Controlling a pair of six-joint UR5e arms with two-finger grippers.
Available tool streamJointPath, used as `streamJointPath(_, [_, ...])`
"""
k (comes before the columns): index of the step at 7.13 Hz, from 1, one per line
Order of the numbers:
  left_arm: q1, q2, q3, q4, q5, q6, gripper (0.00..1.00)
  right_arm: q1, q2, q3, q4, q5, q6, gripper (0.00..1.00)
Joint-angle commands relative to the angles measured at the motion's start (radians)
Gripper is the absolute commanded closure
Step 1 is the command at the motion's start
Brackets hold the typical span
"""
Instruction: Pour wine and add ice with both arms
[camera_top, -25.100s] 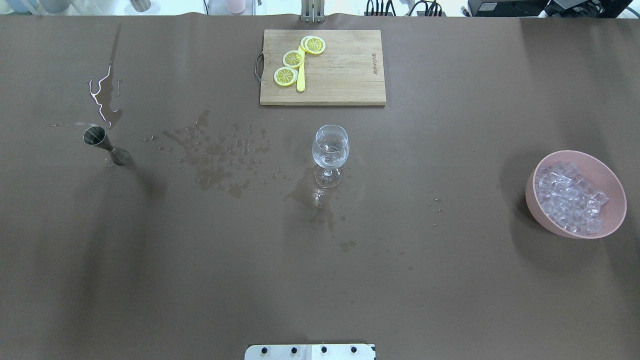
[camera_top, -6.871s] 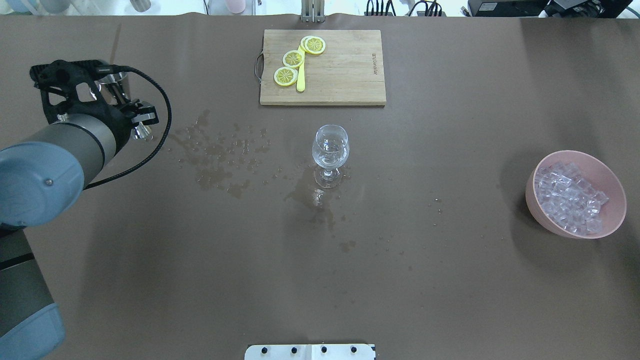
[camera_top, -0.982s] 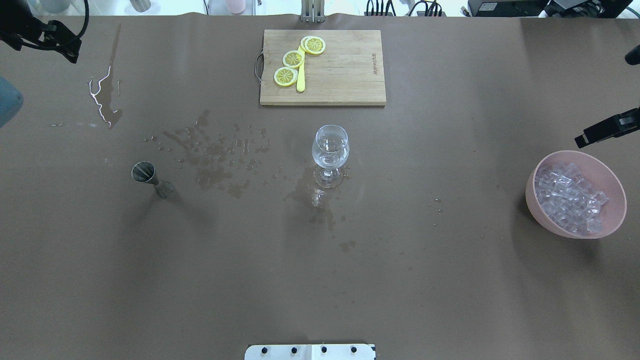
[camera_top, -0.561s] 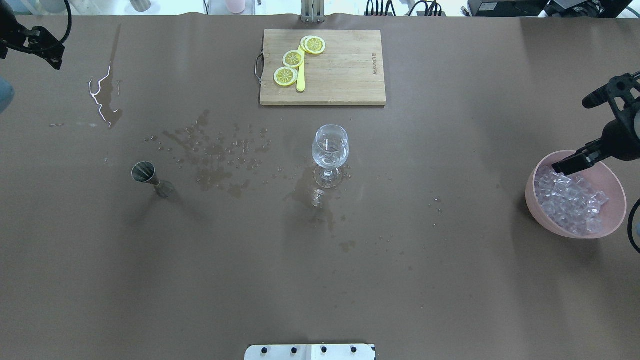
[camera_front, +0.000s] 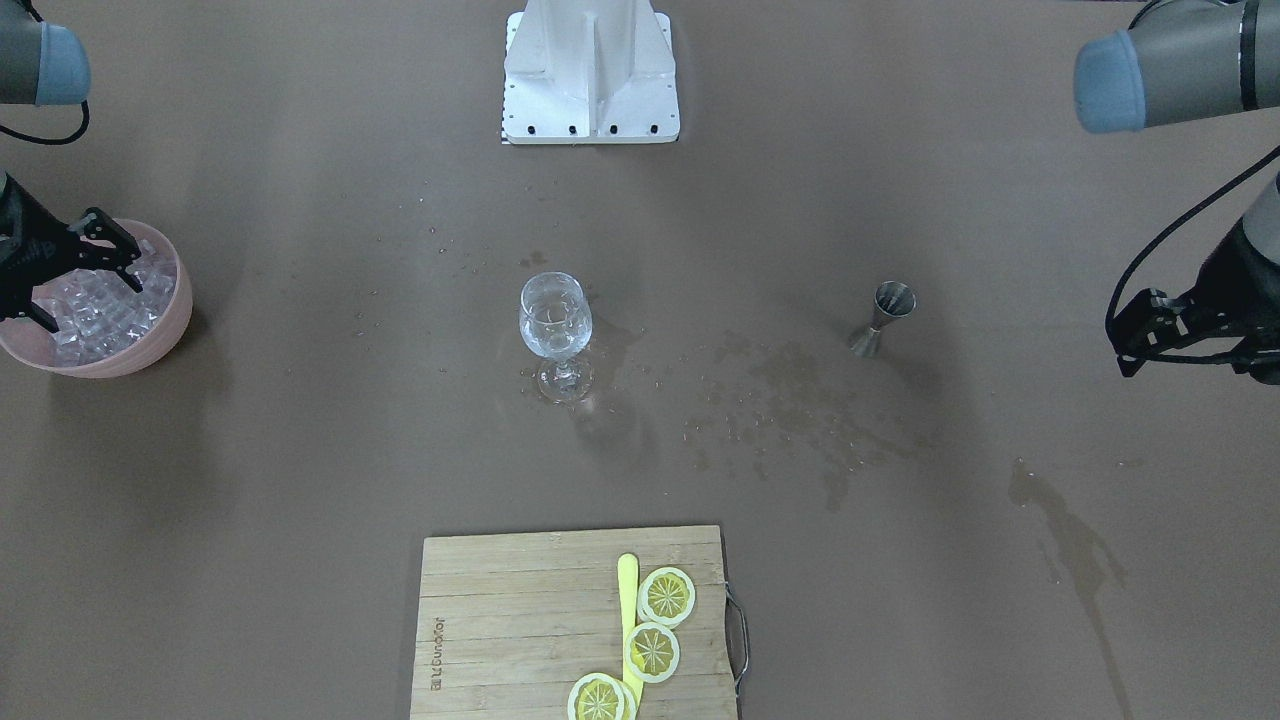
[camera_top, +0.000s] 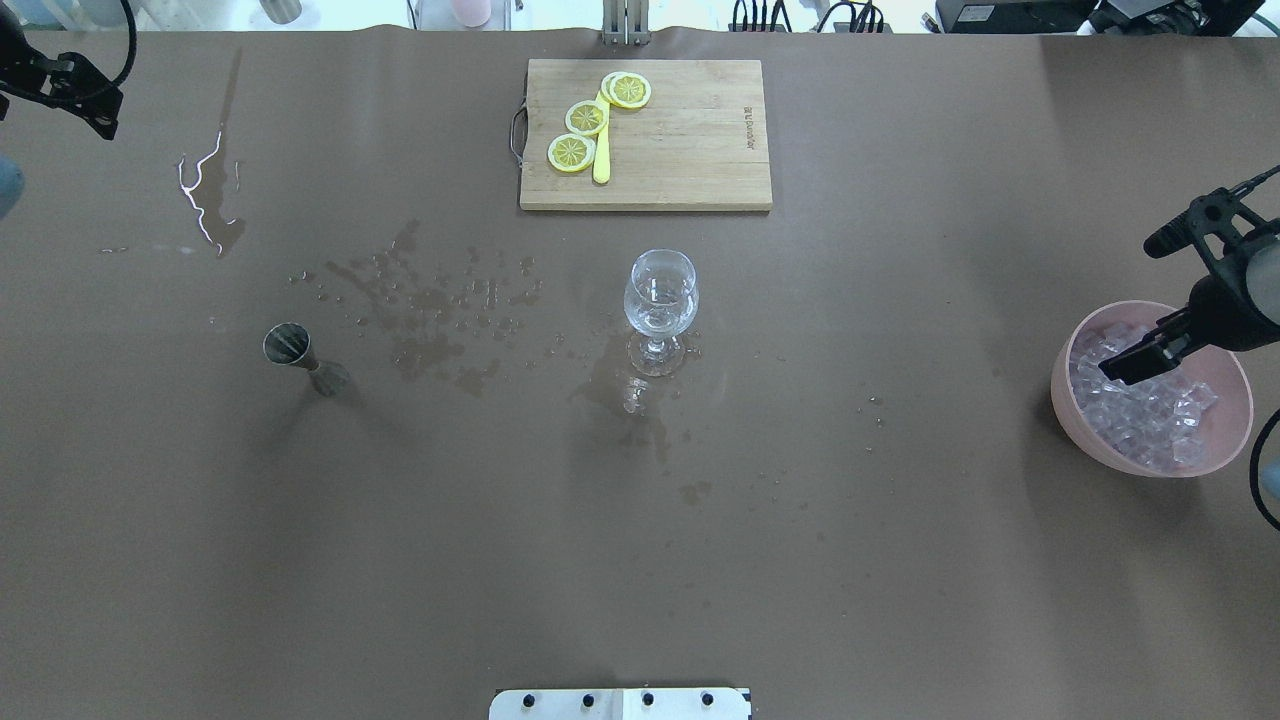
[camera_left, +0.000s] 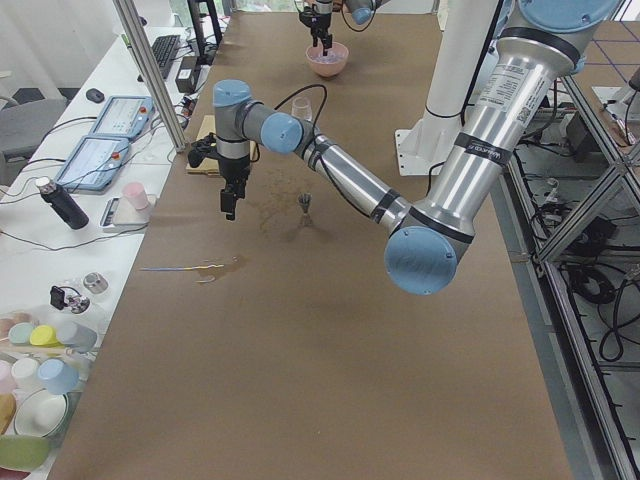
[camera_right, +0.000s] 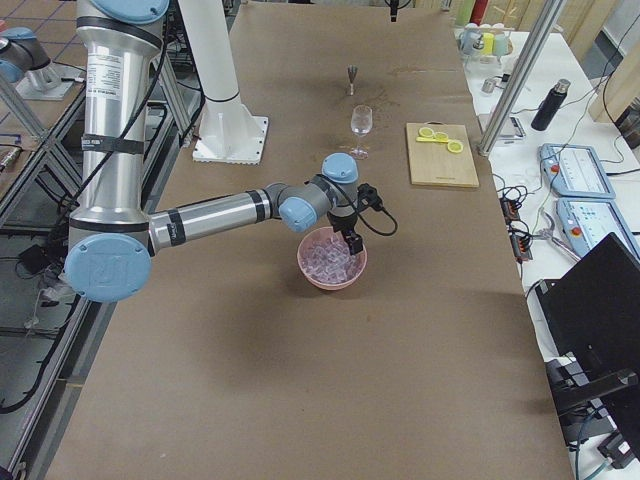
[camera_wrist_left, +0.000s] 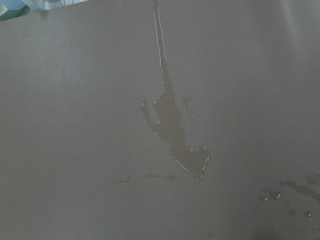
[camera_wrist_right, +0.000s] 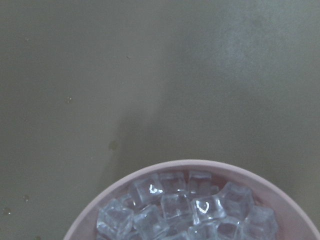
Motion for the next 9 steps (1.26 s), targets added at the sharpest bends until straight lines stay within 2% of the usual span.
streamJointPath(1, [-0.003,-0.002,0.0,0.0,-0.001,0.0,0.01,-0.031,-0.011,-0.014,-0.004,0.009,-0.005,0.1])
streamJointPath(3, [-0.003,-0.002,0.0,0.0,-0.001,0.0,0.01,-0.03,-0.011,-0.017,-0.027,0.01,-0.028,0.16])
streamJointPath(6, [-0.003,-0.002,-0.001,0.0,-0.001,0.0,0.01,-0.028,-0.011,-0.019,-0.045,0.01,-0.037,0.36])
streamJointPath(7, [-0.003,-0.002,-0.003,0.0,-0.001,0.0,0.01,-0.03,-0.009,-0.02,-0.05,0.009,-0.045,0.53])
streamJointPath(9, [-0.003,0.001,-0.009,0.0,-0.001,-0.002,0.01,-0.028,-0.009,-0.022,-0.05,0.009,-0.046,0.78])
